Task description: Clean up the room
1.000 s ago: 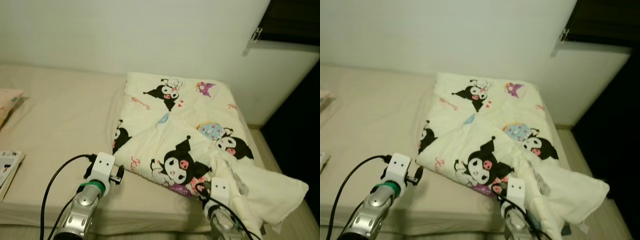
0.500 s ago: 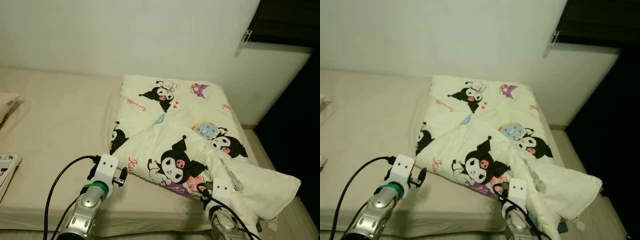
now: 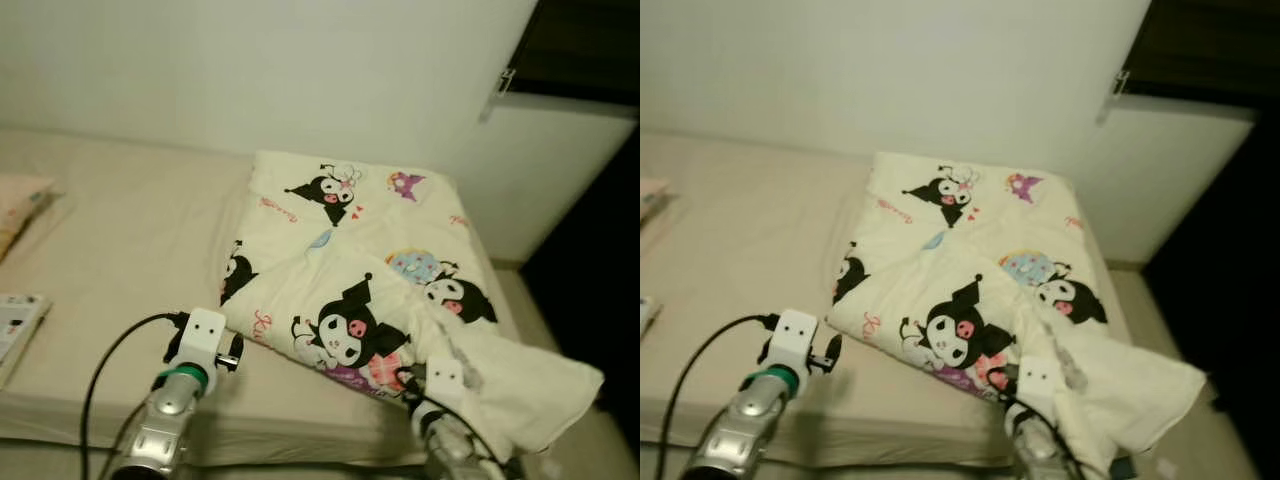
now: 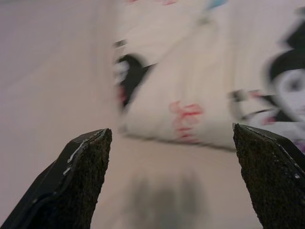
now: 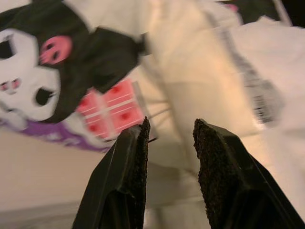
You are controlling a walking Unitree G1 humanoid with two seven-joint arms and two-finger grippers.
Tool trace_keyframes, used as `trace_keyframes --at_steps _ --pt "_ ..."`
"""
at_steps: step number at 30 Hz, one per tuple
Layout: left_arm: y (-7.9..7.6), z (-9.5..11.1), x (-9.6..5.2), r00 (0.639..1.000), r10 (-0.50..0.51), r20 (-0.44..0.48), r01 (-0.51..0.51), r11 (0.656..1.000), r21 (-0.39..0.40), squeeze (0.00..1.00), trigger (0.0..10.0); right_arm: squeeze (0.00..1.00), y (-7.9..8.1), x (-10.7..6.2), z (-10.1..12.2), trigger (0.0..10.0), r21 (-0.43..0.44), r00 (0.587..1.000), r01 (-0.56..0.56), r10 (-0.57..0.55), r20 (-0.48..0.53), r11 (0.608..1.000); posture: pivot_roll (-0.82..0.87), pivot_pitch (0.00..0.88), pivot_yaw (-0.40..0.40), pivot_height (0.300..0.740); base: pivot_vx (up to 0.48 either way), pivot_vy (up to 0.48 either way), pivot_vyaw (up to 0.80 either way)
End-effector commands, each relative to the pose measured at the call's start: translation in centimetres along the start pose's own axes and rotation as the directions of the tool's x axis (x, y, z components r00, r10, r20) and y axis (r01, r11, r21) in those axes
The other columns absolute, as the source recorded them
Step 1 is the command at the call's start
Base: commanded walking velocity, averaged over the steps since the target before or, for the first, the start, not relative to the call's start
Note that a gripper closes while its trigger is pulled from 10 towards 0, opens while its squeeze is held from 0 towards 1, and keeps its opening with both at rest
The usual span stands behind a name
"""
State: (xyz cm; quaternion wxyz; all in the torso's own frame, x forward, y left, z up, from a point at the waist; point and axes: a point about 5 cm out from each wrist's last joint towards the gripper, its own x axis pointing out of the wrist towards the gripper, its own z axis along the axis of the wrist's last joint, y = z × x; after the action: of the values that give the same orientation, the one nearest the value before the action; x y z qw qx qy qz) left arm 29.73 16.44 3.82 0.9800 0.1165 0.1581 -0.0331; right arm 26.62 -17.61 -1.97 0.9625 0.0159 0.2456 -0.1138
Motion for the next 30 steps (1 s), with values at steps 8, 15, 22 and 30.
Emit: trace_keyframes --at_steps 8,15,22,30 --pt "-0.4 -0.3 0.0 1.0 -0.011 -0.014 0.011 1.0 -0.002 0.0 10.0 0.0 -0.3 -0.1 -0.2 10.0 0.005 1.0 0.014 -0.014 -0.004 1.0 0.15 0.0 -0.013 0.74 0.0 0.0 0.0" --pt "-0.3 -0.3 0.0 1.0 -0.007 -0.009 0.007 1.0 0.002 0.0 10.0 0.0 -0.3 0.0 -0.1 10.0 0.024 1.0 0.011 -0.011 0.0 1.0 0.15 0.0 -0.013 0.73 0.0 0.0 0.0" --pt "0.2 -0.7 -0.8 1.0 -0.018 0.006 0.017 0.998 0.057 0.0 10.0 0.0 0.0 0.3 0.8 10.0 0.03 1.0 -0.012 0.011 0.028 0.999 0.16 0.0 -0.024 0.705 0.0 0.0 0.0" --pt "0.7 -1.2 -1.8 1.0 -0.022 0.014 0.02 0.996 0.087 0.0 10.0 0.0 0.4 0.3 1.0 10.0 0.021 0.999 -0.034 0.033 0.038 0.999 0.16 0.0 -0.03 0.675 0.0 0.0 0.0"
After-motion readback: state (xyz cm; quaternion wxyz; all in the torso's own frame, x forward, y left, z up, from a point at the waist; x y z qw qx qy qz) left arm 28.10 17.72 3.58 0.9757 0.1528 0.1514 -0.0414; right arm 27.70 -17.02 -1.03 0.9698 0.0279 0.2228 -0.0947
